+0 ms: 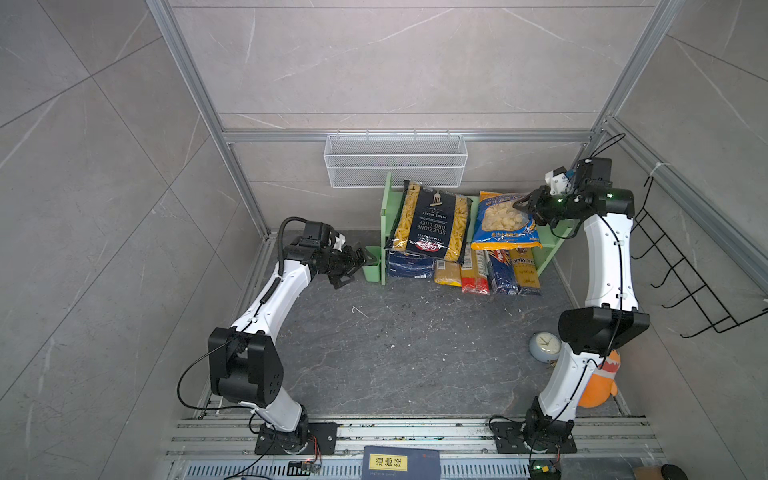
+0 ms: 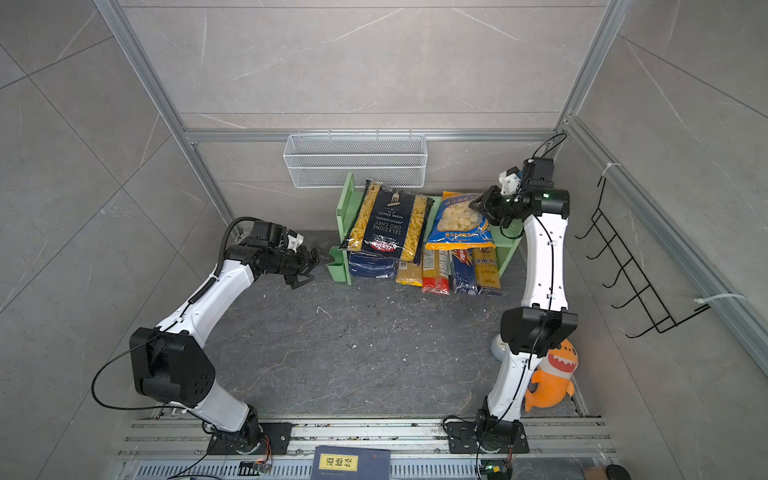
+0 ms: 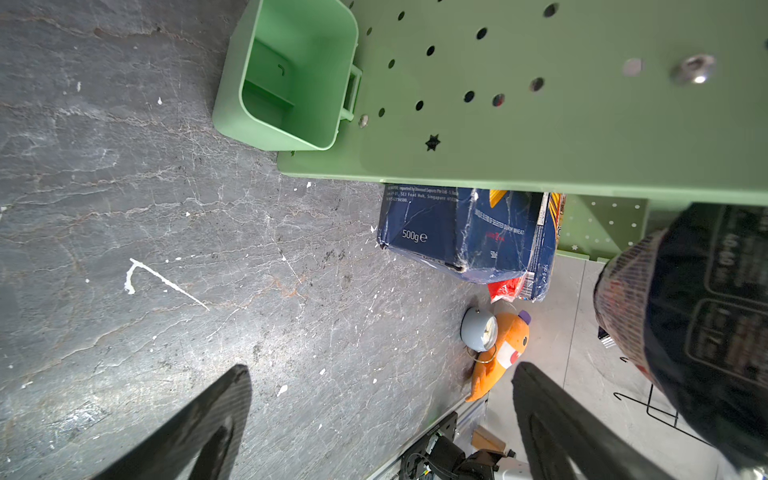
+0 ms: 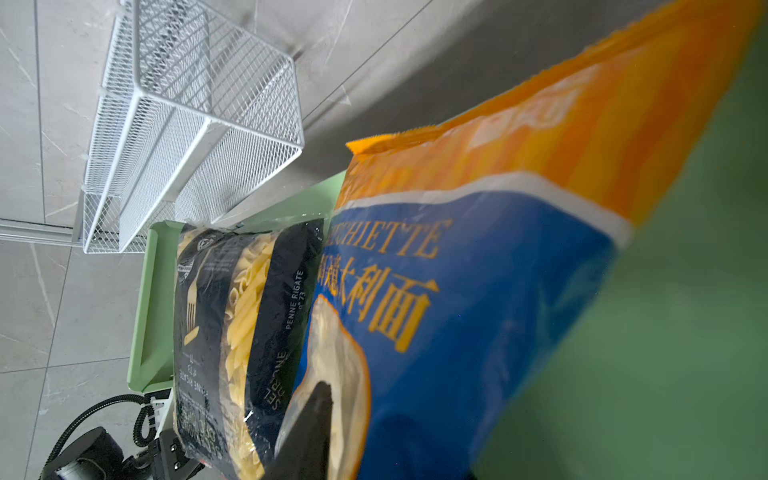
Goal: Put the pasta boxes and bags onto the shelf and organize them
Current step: 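Set the orecchiette bag beside the penne bag and open the right gripper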
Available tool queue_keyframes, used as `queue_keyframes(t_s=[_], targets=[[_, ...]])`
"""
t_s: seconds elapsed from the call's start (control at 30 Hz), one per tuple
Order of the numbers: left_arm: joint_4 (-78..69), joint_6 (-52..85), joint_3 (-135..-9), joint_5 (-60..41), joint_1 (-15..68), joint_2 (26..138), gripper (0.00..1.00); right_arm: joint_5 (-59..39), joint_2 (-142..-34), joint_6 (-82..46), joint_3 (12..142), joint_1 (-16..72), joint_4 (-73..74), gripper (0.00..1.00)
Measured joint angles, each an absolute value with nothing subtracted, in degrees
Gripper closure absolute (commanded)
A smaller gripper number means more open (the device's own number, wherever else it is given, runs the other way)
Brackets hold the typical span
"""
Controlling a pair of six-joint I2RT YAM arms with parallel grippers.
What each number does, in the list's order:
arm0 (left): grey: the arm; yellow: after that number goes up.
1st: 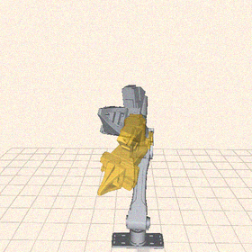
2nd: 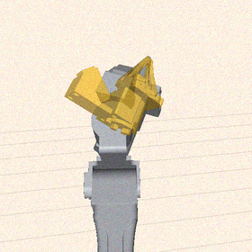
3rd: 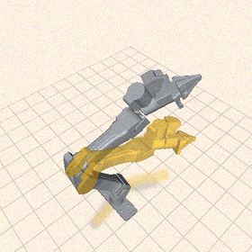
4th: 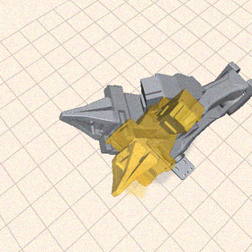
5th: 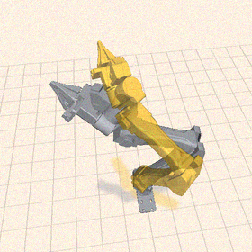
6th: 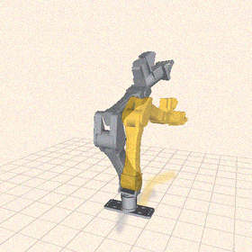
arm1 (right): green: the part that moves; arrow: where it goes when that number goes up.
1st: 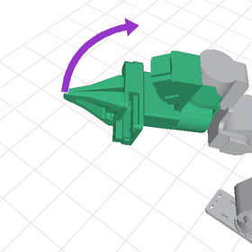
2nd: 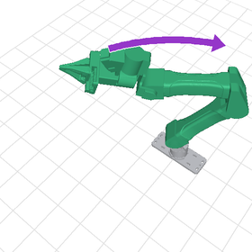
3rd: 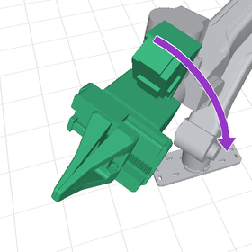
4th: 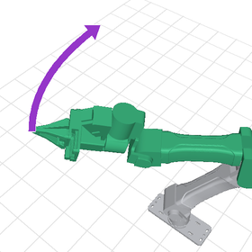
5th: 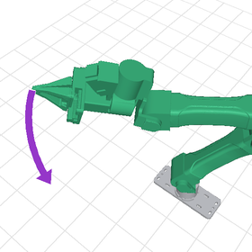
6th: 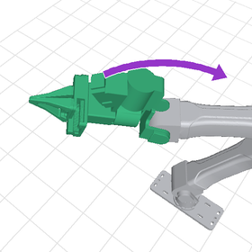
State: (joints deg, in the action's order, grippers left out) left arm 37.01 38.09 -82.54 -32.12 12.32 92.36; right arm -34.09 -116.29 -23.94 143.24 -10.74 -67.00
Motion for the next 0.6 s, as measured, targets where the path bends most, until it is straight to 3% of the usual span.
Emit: queue_keyframes(t_s=[0.23,0.4,0.6], targets=[[35.9,39.3,-82.5,-32.1,12.3,92.5,0.00,-34.6,-124.1,-21.9,152.8,-12.8,-71.3,0.62],[35.6,40.1,-82.5,-32.0,12.3,92.5,0.00,-34.7,-126.7,-20.0,156.9,-12.7,-74.2,0.27],[35.5,40.4,-82.1,-31.6,12.3,92.5,0.00,-33.9,-126.5,-18.2,157.8,-12.7,-75.8,0.15]])
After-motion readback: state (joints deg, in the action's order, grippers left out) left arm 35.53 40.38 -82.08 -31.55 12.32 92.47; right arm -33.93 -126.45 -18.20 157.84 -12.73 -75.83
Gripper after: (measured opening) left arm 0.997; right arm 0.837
